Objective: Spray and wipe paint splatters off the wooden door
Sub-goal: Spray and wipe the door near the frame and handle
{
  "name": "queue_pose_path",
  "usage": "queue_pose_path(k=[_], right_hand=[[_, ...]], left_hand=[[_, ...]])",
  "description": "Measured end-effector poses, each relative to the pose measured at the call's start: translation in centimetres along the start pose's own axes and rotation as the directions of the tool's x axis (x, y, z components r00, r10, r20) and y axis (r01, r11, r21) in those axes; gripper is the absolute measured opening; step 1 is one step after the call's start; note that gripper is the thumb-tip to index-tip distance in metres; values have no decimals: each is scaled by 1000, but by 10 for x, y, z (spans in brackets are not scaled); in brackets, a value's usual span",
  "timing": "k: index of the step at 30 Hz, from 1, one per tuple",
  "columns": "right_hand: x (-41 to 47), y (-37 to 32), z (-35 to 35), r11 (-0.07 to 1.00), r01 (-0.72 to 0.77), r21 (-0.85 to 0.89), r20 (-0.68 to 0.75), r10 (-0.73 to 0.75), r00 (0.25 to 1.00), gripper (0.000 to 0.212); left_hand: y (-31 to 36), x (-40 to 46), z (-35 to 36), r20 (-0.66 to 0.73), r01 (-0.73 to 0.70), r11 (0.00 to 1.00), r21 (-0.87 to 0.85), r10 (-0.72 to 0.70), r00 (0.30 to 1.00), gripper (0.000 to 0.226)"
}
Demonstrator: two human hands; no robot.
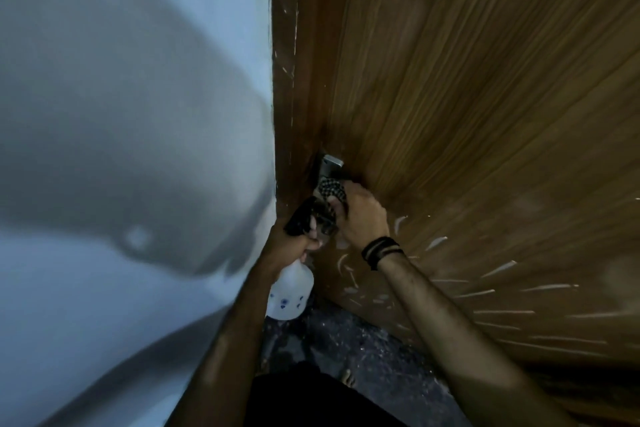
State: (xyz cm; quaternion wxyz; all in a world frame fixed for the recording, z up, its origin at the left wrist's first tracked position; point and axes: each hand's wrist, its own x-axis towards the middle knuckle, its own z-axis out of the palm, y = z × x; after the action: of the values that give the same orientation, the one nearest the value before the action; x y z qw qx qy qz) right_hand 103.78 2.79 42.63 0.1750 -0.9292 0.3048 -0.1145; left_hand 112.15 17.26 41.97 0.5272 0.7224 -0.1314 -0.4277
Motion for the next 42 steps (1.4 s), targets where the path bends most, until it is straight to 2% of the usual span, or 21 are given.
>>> queue_pose_path(k=[3, 4, 7, 9, 11, 14, 16, 20, 25, 29, 30, 33, 36, 39, 42], right_hand=[[1, -9, 11, 999, -31, -13, -52, 30, 998, 34], [-2, -6, 13, 1000, -24, 19, -61, 25, 998, 34], [-13, 10, 14, 983, -40, 180, -71, 54, 996, 35], [-16, 17, 13, 972, -61, 228, -99, 86, 991, 37], [-12, 12, 14, 984, -51, 172, -109, 70, 992, 38], [1, -11, 20, 999, -44, 5, -98, 45, 994, 36], [2, -17, 24, 998, -47, -52, -114, 41, 993, 37], [-14, 12, 18, 987, 71, -141, -34, -76, 997, 39], [-31, 39, 18, 985, 96, -143, -93, -110, 990, 50], [-17, 10, 32, 978, 152, -141, -84, -165, 983, 55], [-12, 3, 34, 976, 157, -149, -82, -171, 982, 53], [-7, 12, 34, 968, 188, -167, -100, -206, 973, 31], [-15, 35, 28, 981, 176, -81, -150, -186, 971, 18], [-24, 43, 25, 991, 131, 17, -160, -126, 979, 27], [-9, 27, 30, 991, 136, -21, -139, -137, 981, 37]], left_hand=[[7, 7, 4, 23, 68, 995, 67, -70, 997, 28], [7, 9, 7, 44, 93, 991, 94, -97, 994, 32], [5, 13, 12, -7, 88, 991, 103, -88, 996, 39], [6, 12, 11, 53, 64, 982, 179, -74, 996, 36], [5, 10, 10, 64, 39, 994, 107, -46, 997, 35], [-2, 5, 7, -57, 57, 998, -31, -59, 997, 46], [-5, 4, 5, -96, 48, 997, -60, -54, 994, 48], [2, 8, 5, -31, 39, 999, -36, -40, 999, 35], [0, 6, 6, 16, 27, 999, -30, -27, 1000, 31], [-3, 4, 6, -49, 51, 996, -73, -55, 997, 33], [-4, 5, 6, -32, 56, 996, -70, -58, 998, 29], [-7, 8, 5, -16, 24, 1000, -16, -24, 1000, 26], [-9, 6, 5, -6, 16, 1000, -11, -16, 1000, 26], [-13, 6, -1, -17, -2, 1000, -30, 1, 1000, 27], [-19, 5, -6, -43, 1, 1000, -28, -2, 999, 28]])
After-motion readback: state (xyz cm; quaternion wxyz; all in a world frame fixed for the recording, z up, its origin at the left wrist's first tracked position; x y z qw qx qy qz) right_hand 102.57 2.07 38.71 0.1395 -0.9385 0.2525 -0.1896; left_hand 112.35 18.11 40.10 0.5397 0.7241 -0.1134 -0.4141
